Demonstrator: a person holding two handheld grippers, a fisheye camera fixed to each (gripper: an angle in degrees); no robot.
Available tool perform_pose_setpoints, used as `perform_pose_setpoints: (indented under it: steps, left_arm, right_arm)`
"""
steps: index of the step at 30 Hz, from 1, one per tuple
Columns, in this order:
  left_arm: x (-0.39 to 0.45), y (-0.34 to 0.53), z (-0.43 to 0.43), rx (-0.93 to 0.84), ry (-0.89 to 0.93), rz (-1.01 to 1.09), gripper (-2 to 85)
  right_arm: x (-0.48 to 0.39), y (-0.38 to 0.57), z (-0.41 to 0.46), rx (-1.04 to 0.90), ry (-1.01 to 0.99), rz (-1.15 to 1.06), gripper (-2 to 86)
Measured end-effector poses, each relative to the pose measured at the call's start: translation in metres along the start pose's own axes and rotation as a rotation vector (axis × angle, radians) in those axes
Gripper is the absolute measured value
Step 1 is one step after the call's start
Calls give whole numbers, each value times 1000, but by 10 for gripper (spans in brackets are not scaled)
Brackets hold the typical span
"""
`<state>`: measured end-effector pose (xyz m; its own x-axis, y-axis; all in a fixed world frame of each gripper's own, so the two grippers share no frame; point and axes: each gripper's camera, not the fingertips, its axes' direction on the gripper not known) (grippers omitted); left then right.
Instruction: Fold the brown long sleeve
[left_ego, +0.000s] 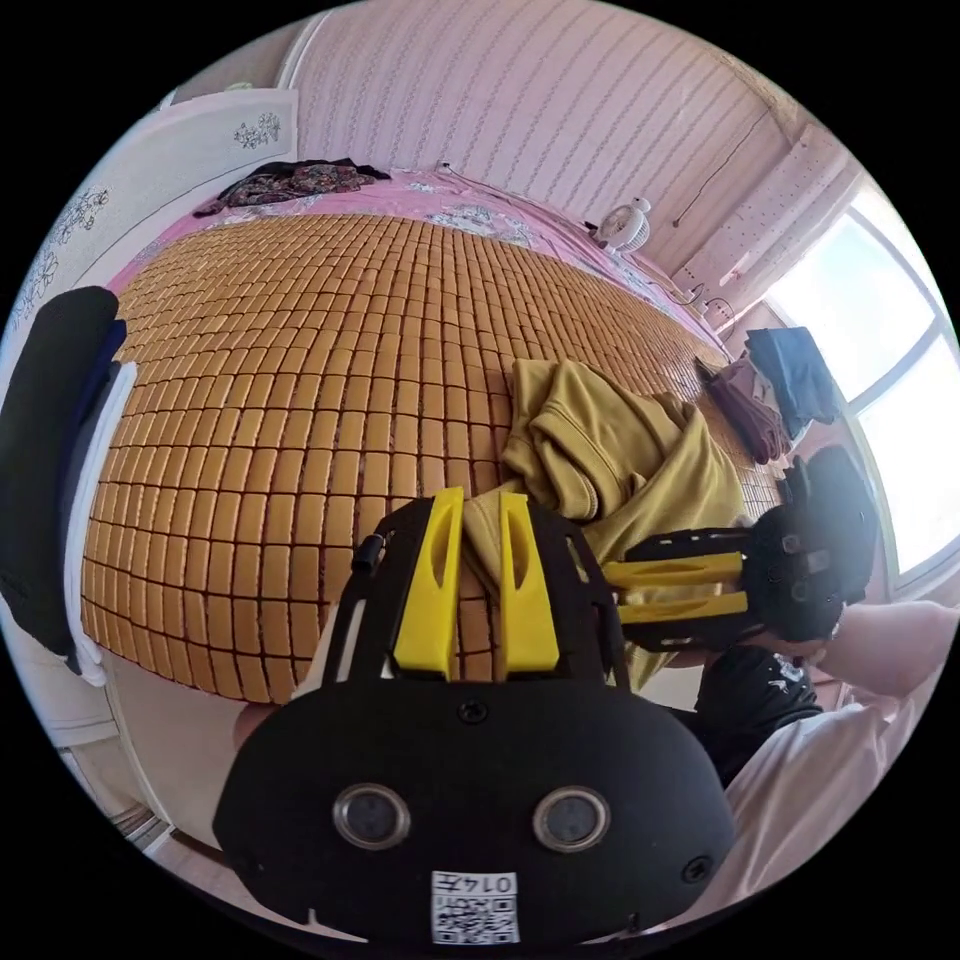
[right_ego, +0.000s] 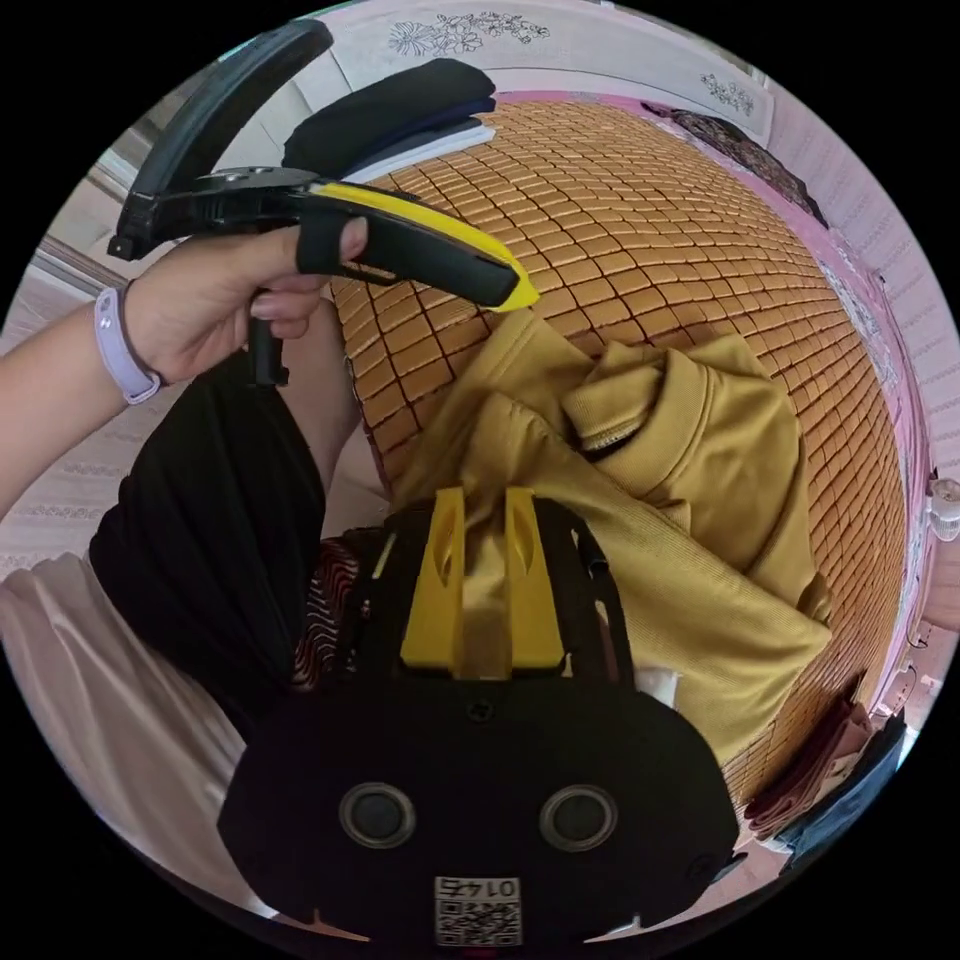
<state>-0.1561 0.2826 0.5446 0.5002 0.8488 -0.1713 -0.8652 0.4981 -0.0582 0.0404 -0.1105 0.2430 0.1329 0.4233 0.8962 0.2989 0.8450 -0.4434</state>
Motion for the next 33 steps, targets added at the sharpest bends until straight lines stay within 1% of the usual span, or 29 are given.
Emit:
perform_pose_setpoints:
  steps: [1, 2, 3, 4, 5, 6, 7, 8, 9, 11, 12, 13, 14, 16, 17, 19, 21, 23, 24, 26, 28, 30, 31, 33]
  left_arm:
    - [1, -3, 4, -16, -13, 10, 78]
    - [2, -7, 12, -70, -44, 29, 82]
    - [4, -9, 21, -127, -62, 51, 87]
    - [4, -9, 25, -151, -74, 59, 89]
    - [5, -8, 27, -166, -85, 81, 86]
    - [5, -6, 25, -152, -95, 94, 81]
    - [4, -6, 24, -151, -93, 98, 76]
    - [3, -5, 21, -154, -92, 100, 63]
    - [0, -5, 16, -164, -72, 99, 44]
    - [-1, -2, 6, -156, 33, 95, 41]
    - [1, 2, -4, -119, 98, 109, 40]
    - [3, 4, -10, -101, 120, 119, 40]
    - [9, 9, -21, -74, 133, 145, 40]
    - [16, 17, -37, -50, 151, 166, 39]
    - [18, 22, -47, -28, 189, 162, 39]
    - [21, 28, -59, -1, 228, 156, 38]
    - [24, 30, -71, 15, 228, 163, 38]
    - [26, 30, -78, 21, 225, 181, 38]
    - [27, 30, -82, 23, 214, 191, 38]
    - [26, 30, -88, 20, 205, 192, 38]
    - [24, 29, -94, 28, 212, 185, 38]
    - [21, 28, -103, 41, 229, 175, 38]
    - [21, 27, -105, 44, 230, 175, 38]
    - [21, 19, -117, 72, 206, 198, 38]
  right_arm:
    - [9, 9, -9, 28, -14, 33, 23]
    - [20, 26, -24, 92, -91, 76, 17]
    - [26, 37, -32, 138, -127, 100, 13]
    - [37, 67, -51, 243, -174, 151, 10]
    - [47, 102, -69, 339, -183, 208, 7]
    - [52, 121, -76, 378, -179, 243, 6]
    - [63, 161, -86, 431, -169, 330, 5]
    - [74, 202, -91, 451, -156, 445, 5]
    - [79, 223, -91, 453, -152, 507, 5]
    - [95, 297, -84, 451, -183, 728, 4]
    - [97, 313, -81, 453, -203, 782, 4]
    - [100, 339, -75, 455, -225, 877, 4]
    - [100, 358, -71, 430, -205, 968, 5]
    - [99, 377, -68, 426, -193, 1055, 8]
    - [98, 383, -68, 446, -203, 1084, 11]
    - [98, 378, -70, 470, -201, 1064, 22]
    - [98, 360, -75, 480, -196, 981, 39]
    - [101, 327, -82, 488, -207, 867, 78]
    - [102, 320, -84, 483, -191, 849, 85]
    - [103, 291, -89, 432, -22, 794, 109]
    - [105, 270, -81, 383, 55, 726, 110]
    - [114, 252, -70, 337, 20, 686, 98]
    - [119, 243, -65, 316, -10, 650, 75]
    - [125, 236, -68, 296, 9, 629, 38]
